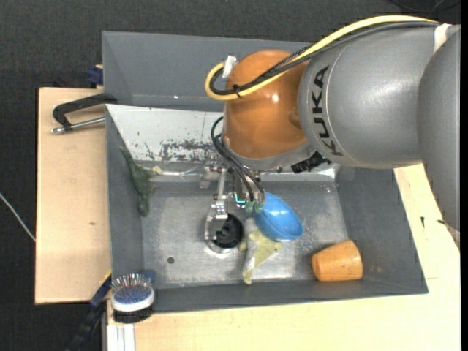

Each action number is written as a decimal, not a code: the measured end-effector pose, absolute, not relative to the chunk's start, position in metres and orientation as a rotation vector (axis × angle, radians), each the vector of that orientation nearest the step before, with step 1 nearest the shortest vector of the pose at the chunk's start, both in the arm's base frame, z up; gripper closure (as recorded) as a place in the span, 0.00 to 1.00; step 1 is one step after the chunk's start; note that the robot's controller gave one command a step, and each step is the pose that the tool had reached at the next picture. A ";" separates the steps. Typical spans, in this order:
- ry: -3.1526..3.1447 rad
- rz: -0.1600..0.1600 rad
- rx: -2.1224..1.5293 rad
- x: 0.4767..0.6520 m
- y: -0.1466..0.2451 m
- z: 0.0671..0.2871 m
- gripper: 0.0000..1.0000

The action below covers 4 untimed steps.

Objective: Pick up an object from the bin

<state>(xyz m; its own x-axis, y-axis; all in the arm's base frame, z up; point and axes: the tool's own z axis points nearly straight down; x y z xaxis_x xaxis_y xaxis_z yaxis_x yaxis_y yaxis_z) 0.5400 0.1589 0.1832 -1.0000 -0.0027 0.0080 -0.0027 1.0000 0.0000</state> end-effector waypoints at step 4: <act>-3.146 -0.012 0.141 0.541 0.013 0.078 0.00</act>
Offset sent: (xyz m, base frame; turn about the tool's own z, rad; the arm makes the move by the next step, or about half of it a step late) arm 0.0146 -0.0532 -0.1132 -0.3774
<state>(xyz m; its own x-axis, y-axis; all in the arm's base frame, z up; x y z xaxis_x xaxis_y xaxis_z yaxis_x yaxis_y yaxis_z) 0.5408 0.0134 0.0776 -0.9960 -0.0894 -0.0075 -0.0894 0.9960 0.0071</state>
